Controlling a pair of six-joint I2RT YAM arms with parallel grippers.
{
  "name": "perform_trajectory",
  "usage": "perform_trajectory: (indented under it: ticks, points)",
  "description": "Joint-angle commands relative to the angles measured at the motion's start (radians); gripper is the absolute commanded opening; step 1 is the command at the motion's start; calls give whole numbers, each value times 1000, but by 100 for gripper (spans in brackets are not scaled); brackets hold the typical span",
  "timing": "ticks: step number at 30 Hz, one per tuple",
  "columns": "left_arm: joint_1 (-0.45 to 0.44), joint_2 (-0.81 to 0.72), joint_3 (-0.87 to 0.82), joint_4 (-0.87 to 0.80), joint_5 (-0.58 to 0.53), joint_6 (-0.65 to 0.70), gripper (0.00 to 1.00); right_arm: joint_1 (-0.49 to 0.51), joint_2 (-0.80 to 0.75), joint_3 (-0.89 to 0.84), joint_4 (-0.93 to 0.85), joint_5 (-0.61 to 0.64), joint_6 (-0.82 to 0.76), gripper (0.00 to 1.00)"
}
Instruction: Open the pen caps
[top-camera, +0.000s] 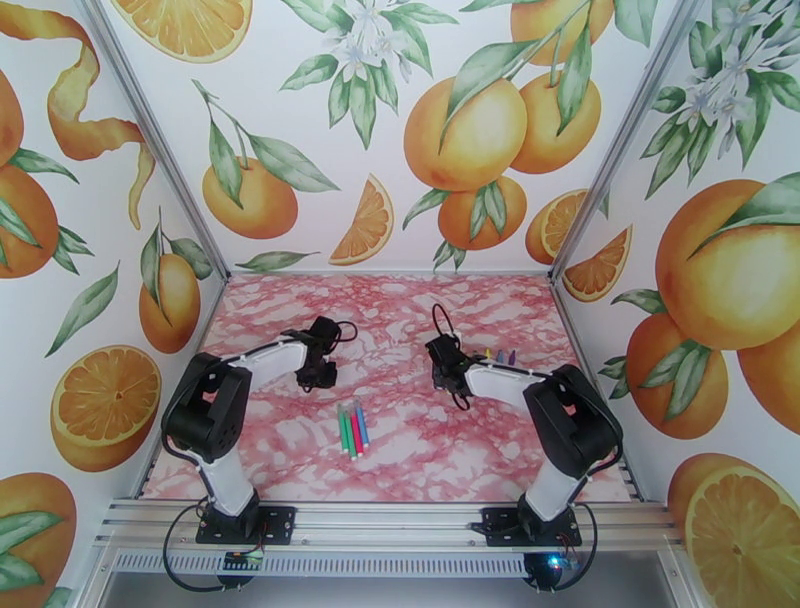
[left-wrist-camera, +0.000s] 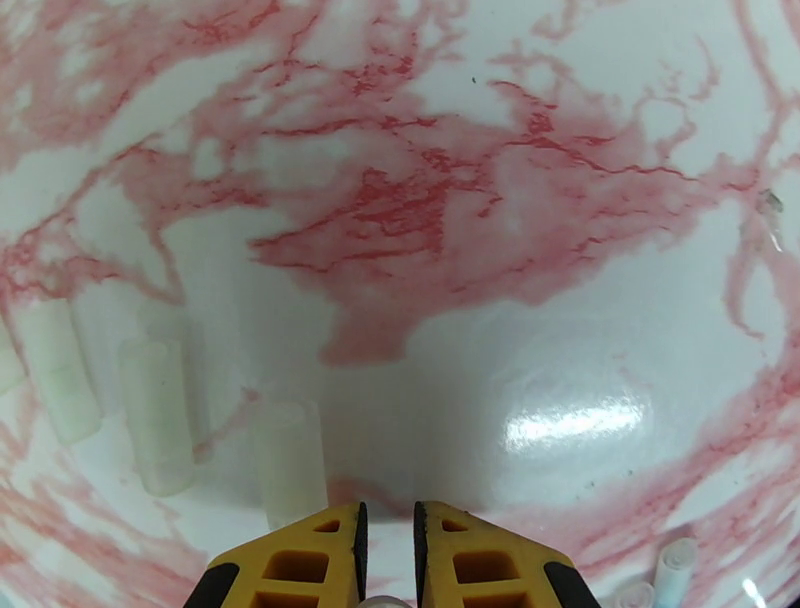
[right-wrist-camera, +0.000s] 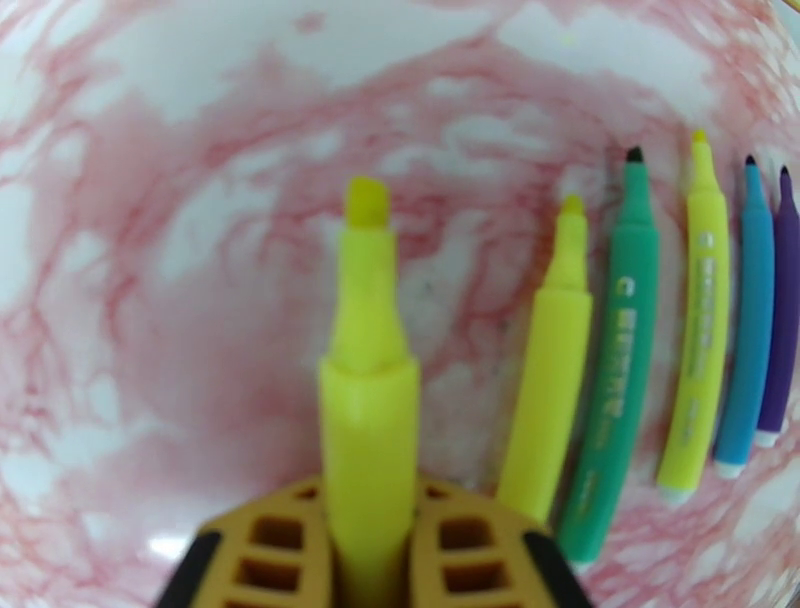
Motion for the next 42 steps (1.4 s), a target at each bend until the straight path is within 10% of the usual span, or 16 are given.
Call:
perform_trajectory:
  ticks: [1, 42]
  points:
    - [-5, 27, 45, -28, -37, 8, 7, -12, 23, 19, -17, 45, 10, 4]
    - [-6, 67, 110, -88, -67, 26, 27, -28, -11, 33, -73, 60, -2, 28]
